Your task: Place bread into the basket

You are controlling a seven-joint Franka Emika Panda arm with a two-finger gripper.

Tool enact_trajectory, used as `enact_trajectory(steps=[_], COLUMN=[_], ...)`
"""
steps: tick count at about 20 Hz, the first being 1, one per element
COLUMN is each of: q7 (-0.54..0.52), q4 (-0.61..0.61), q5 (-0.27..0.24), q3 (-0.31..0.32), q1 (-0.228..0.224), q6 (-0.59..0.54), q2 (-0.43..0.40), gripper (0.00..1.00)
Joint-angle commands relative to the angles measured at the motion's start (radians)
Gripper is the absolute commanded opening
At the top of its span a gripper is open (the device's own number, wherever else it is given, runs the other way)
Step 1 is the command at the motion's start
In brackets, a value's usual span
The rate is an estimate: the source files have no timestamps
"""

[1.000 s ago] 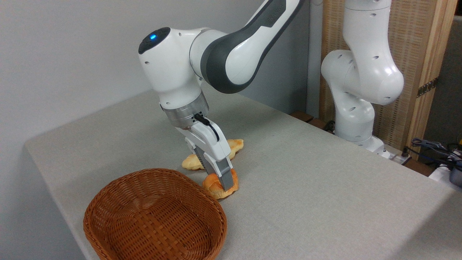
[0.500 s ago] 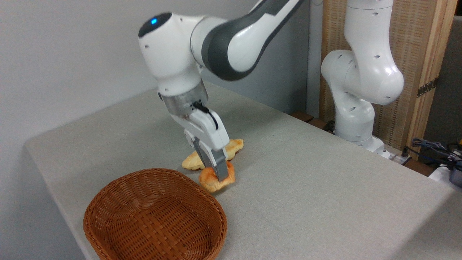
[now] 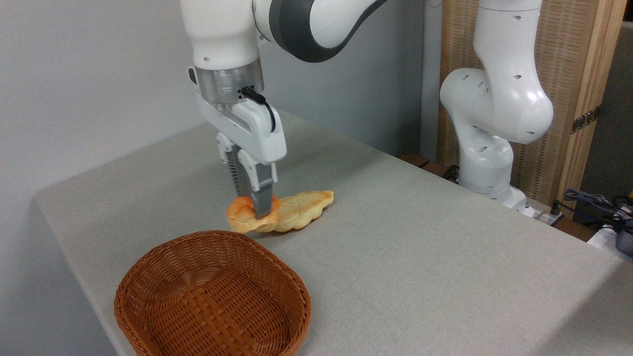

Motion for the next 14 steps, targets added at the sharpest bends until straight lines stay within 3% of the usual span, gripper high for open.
enact_trajectory(steps=[1, 3, 4, 6, 14], q7=[0.032, 0.031, 0.031, 0.025, 0.020], q4=[0.014, 0.013, 0.013, 0.011, 0.008], q5=[-0.017, -0.017, -0.017, -0.016, -0.017], q3=[0.015, 0.015, 0.017, 0.025, 0.026], q1=[-0.003, -0.002, -0.002, -0.001, -0.002], q6=[0.122, 0.184, 0.208, 0.259, 0.267], q2=[0.039, 0.062, 0.074, 0.097, 0.104], gripper=[0.43, 0.46, 0.54, 1.00, 1.00])
